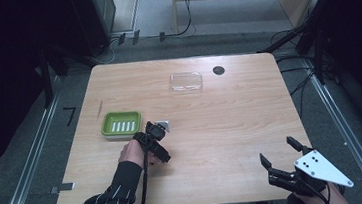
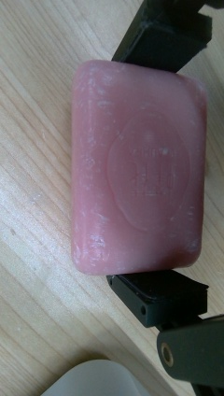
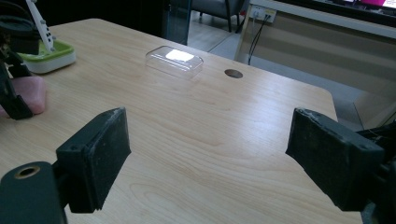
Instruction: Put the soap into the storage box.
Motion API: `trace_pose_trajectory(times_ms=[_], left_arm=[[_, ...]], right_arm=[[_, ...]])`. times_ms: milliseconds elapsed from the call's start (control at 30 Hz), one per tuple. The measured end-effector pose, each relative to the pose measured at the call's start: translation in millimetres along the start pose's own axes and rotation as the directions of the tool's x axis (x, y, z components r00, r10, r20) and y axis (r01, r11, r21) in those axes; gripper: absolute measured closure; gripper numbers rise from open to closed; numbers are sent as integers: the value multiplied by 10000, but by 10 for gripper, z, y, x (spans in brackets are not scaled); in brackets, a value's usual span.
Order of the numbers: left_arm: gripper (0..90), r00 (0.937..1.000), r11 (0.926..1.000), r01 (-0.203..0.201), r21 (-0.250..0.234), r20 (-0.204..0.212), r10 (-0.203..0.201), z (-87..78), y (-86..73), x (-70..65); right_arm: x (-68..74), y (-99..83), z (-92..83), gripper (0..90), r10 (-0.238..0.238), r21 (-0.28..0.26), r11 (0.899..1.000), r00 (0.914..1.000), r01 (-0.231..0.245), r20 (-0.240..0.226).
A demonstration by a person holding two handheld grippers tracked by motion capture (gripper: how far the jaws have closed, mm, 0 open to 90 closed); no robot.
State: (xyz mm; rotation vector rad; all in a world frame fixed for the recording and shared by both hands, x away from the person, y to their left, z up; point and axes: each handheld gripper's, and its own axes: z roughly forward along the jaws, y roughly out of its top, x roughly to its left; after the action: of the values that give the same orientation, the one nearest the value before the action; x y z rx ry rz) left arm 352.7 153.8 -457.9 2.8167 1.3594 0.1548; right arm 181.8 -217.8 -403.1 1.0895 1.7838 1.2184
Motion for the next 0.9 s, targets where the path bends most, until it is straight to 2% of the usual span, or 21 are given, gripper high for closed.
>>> trace_pose_trajectory(times_ms=[267, 400, 900], left_arm=[[135, 10000, 9999, -1, -153, 13, 1, 4, -12, 1], [135, 9999, 9998, -36, -174, -119, 34, -4, -9, -2], [136, 10000, 9995, 34, -327, 18, -34, -94, -85, 62]], right_arm=[[0, 0, -1, 136, -11, -5, 10000, 10000, 11, 1], [-5, -2, -1, 136, 3, -23, 10000, 10000, -3, 2], [-1, -2, -6, 136, 2, -33, 10000, 10000, -2, 12]])
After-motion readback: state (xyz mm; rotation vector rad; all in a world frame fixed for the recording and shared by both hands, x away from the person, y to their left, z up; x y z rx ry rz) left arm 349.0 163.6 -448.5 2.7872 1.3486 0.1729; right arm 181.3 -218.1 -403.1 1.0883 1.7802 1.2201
